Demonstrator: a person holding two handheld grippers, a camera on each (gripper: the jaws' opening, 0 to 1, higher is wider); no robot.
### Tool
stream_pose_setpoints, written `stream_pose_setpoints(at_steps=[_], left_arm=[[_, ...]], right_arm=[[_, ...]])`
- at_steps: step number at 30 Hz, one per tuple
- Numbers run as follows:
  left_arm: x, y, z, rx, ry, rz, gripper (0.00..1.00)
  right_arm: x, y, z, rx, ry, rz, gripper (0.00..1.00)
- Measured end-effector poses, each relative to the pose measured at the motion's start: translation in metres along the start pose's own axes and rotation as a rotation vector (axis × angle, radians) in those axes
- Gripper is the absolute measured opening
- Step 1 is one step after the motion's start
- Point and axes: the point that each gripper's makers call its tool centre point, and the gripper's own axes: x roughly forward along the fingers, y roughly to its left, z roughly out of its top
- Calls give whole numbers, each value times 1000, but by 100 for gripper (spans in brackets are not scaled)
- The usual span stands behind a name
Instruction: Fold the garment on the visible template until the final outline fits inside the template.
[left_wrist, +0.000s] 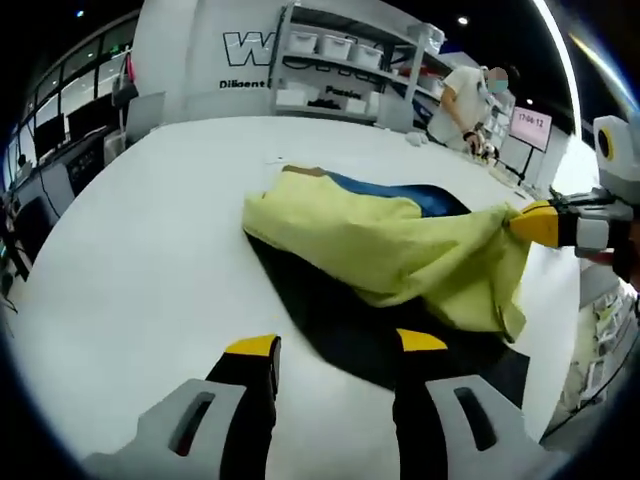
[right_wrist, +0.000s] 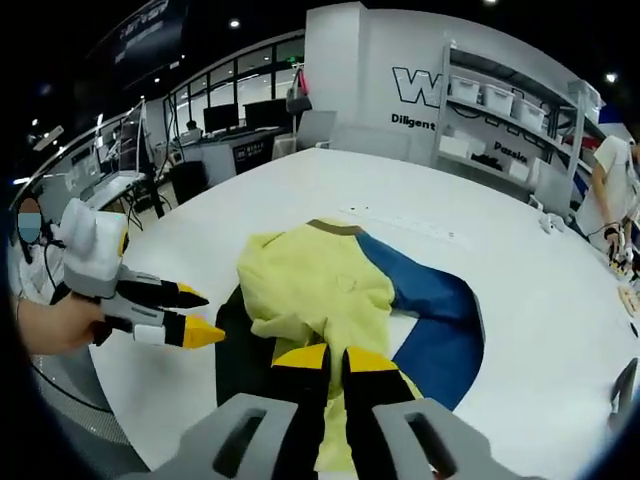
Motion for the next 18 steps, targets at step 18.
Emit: stream_pose_setpoints(at_steps=[18], left_arm=[[14, 15, -9, 50, 38, 40, 10]], right_arm=[[1, -7, -14, 19, 10, -24, 0]])
